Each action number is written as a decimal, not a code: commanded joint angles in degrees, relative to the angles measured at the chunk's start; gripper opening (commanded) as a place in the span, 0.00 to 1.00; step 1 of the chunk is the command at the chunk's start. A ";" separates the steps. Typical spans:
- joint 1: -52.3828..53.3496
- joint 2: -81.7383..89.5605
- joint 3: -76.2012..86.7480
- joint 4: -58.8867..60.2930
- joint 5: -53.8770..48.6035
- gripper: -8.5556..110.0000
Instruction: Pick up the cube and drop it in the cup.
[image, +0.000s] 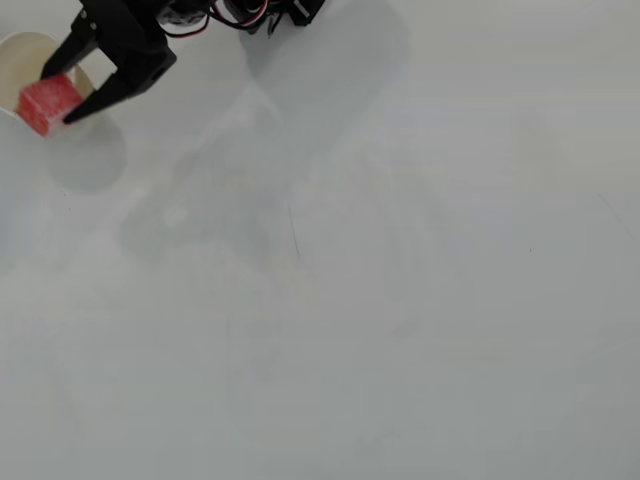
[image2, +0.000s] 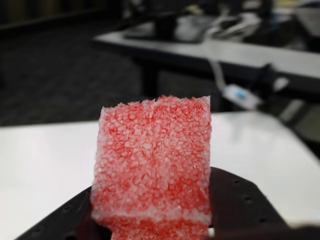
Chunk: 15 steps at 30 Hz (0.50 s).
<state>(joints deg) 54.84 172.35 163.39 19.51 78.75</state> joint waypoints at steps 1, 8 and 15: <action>4.22 2.20 -3.34 -2.29 -0.88 0.07; 9.32 3.60 -2.37 -3.08 -0.88 0.07; 12.04 4.31 -1.49 -2.72 -0.88 0.07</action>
<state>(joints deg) 65.74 174.90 163.39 18.81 78.75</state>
